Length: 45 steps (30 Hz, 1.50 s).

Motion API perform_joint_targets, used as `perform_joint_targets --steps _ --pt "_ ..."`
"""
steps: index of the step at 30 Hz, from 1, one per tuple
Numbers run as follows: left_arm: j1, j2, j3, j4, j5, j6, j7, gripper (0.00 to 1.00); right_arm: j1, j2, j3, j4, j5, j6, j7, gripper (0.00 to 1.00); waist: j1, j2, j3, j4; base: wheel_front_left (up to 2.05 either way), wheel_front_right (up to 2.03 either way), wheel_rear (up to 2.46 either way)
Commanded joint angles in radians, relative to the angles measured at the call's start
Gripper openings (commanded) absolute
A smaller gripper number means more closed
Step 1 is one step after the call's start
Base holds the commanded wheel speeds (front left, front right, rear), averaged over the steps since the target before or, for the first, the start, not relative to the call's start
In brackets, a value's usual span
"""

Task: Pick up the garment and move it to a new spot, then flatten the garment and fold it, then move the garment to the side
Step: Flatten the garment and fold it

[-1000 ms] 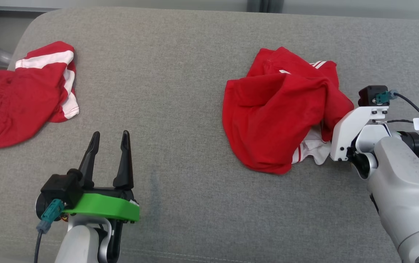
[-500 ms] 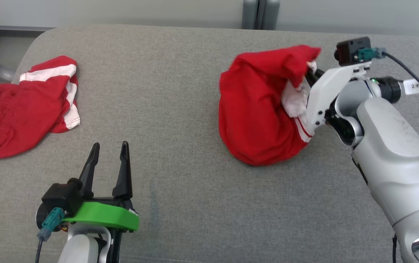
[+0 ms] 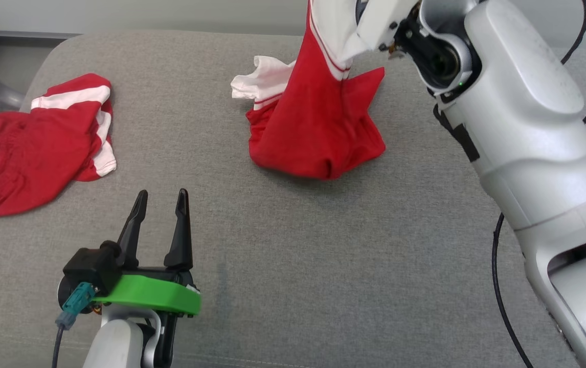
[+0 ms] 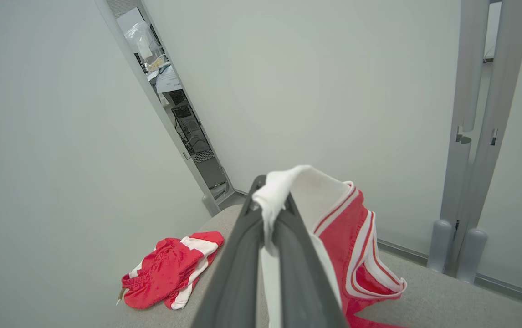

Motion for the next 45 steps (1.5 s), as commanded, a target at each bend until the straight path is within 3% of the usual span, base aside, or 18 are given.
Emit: perform_joint_targets --steps 1,11,17,22,29,37,38,40,45 --pt "-0.017 0.003 0.001 -0.002 -0.005 -0.002 0.000 1.00 -0.049 0.004 0.006 0.012 0.001 0.000 -0.035 0.00 0.0000 0.0000 0.013 0.029 0.00 0.00 0.00" --pt "-0.015 0.003 -0.010 -0.014 -0.014 0.005 0.000 1.00 -0.312 0.007 0.044 0.070 0.191 0.000 -0.393 0.00 0.0000 0.0000 0.015 0.072 0.00 0.00 0.00" --pt "0.005 0.003 0.015 -0.022 -0.002 0.011 0.000 1.00 -0.338 0.007 0.040 0.164 0.264 0.000 -0.473 0.00 0.0000 0.0000 0.018 0.026 0.00 0.00 0.00" --pt "0.008 0.003 0.025 -0.025 0.009 0.011 0.000 1.00 -0.239 -0.044 0.093 0.234 0.212 0.000 -0.451 0.00 0.0000 0.0000 0.014 -0.023 0.00 0.00 0.00" --pt "0.022 0.003 0.030 -0.023 0.018 0.008 0.000 1.00 -0.015 -0.202 0.151 0.267 0.148 0.000 -0.453 0.00 0.0000 0.0000 -0.011 -0.085 0.00 0.00 0.00" --pt "0.040 0.003 0.035 -0.017 0.025 0.005 0.000 1.00 0.220 -0.311 0.124 0.357 0.075 0.000 -0.509 0.00 0.0000 0.0000 -0.037 -0.118 0.00 0.00 0.00" --pt "0.040 0.003 0.035 -0.017 0.027 0.005 0.000 1.00 0.240 -0.320 0.121 0.373 0.059 0.000 -0.513 0.05 0.0000 0.0000 -0.037 -0.120 0.00 0.00 0.00" --pt "0.041 0.003 0.036 -0.017 0.027 0.004 0.000 1.00 0.281 -0.329 0.114 0.413 0.018 0.000 -0.518 1.00 0.0000 0.0000 -0.039 -0.124 0.00 0.00 0.00" --pt "0.047 0.003 0.039 -0.014 0.031 0.002 0.000 1.00 0.329 -0.355 0.072 0.458 -0.117 0.000 -0.523 1.00 0.0000 0.0000 -0.046 -0.132 0.00 0.00 0.00"
